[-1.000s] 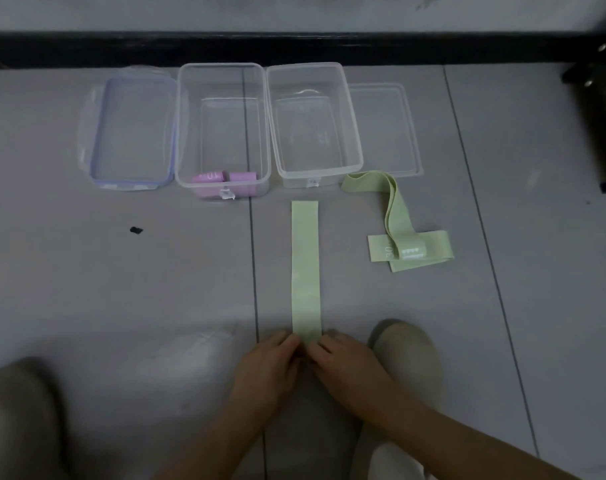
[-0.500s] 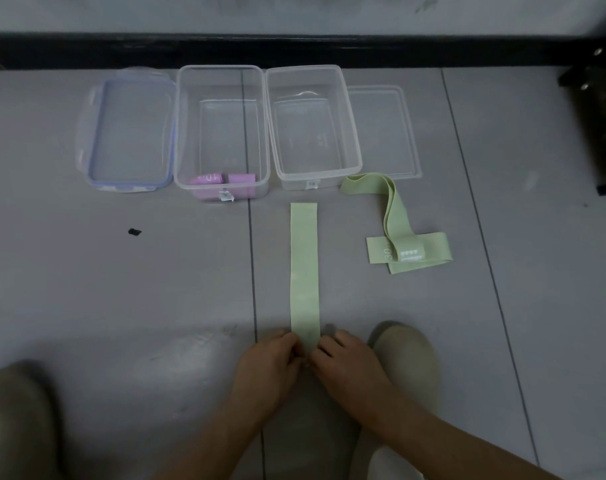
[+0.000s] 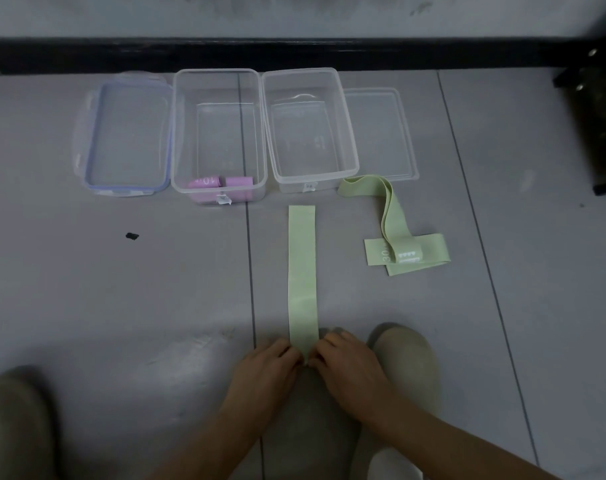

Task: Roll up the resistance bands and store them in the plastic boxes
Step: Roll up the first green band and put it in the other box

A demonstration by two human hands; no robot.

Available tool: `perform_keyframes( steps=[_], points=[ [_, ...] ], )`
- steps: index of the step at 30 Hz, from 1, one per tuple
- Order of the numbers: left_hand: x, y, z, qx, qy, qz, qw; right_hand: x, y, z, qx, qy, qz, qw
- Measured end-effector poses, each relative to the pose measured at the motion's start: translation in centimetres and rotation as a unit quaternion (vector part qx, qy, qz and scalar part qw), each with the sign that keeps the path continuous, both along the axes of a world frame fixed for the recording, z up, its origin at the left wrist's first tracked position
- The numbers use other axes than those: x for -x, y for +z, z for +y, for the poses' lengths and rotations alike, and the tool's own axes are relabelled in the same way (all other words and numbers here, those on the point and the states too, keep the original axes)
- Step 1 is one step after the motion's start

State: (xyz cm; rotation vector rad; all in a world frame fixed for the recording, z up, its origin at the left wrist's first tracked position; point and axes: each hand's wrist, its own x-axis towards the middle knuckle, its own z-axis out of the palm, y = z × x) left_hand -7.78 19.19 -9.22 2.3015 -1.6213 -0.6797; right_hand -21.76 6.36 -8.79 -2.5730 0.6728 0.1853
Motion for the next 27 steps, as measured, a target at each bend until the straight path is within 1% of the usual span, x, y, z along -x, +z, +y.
perform_keyframes(
  steps=[4, 5, 9, 12, 14, 16, 20, 24, 27],
  points=[
    [0.1, 0.3, -0.3, -0.008, 0.044, 0.023, 0.999, -0.1, 0.2, -0.4, -0.04, -0.016, 0.003, 0.999],
    [0.1, 0.4, -0.4, -0.01, 0.047, 0.02, 0.999, -0.1, 0.3, -0.5, -0.04, -0.018, 0.0, 0.999],
    [0.3, 0.7, -0.8, -0.015, 0.06, 0.02, 0.998, -0.2, 0.5, -0.3, 0.011, 0.006, -0.012, 1.0],
    [0.4, 0.7, -0.9, -0.013, 0.063, 0.015, 0.998, -0.2, 0.8, -0.2, 0.024, 0.017, -0.013, 0.999],
    [0.5, 0.7, -1.0, -0.013, 0.065, 0.022, 0.998, -0.2, 0.9, -0.2, 0.018, 0.005, -0.01, 1.0],
    [0.6, 0.6, -0.9, -0.011, 0.073, 0.028, 0.997, -0.2, 0.8, -0.1, -0.007, -0.008, -0.005, 1.0],
    [0.7, 0.7, -1.1, -0.006, 0.086, 0.047, 0.995, -0.2, 0.6, -0.1, -0.017, 0.004, 0.003, 1.0],
    [1.0, 0.4, -0.4, -0.003, 0.062, 0.016, 0.998, -0.1, 0.3, -0.1, -0.025, -0.027, 0.004, 0.999],
    [0.9, -0.1, 0.1, 0.021, 0.034, -0.002, 0.999, -0.2, 0.2, -0.1, -0.039, -0.044, -0.005, 0.998]
  ],
)
